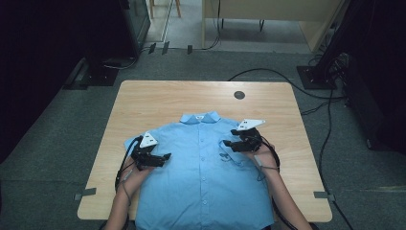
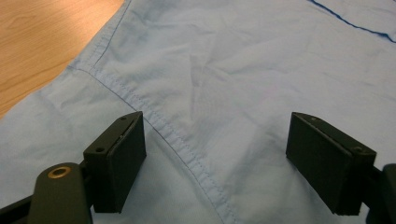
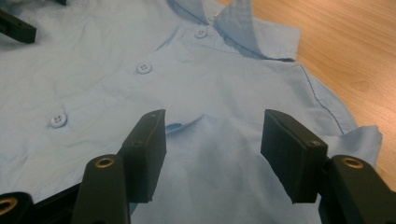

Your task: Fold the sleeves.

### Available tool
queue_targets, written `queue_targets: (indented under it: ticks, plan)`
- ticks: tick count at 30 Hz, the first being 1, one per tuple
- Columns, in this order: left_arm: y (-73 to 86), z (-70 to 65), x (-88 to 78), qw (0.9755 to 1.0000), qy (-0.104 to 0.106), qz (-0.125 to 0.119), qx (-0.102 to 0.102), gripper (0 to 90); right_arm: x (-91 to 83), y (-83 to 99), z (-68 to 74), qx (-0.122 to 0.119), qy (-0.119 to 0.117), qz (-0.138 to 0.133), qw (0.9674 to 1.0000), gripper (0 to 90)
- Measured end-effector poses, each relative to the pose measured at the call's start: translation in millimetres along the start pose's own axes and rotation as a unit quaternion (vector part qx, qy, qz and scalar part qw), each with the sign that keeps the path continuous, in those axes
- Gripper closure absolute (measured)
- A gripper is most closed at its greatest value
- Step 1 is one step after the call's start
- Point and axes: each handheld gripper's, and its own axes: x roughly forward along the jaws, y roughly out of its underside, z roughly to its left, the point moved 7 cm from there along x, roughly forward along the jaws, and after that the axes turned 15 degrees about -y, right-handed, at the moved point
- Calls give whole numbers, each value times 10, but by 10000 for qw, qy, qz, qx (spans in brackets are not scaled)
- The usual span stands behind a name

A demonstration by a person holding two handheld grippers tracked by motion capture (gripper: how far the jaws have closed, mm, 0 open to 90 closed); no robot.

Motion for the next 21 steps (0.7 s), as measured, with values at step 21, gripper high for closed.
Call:
queue_targets:
  ticks: [21]
  plan:
    - [0,0,0,10000,-1,-1,0,199,-150,60,-37,-87,-36,-36,9999,300]
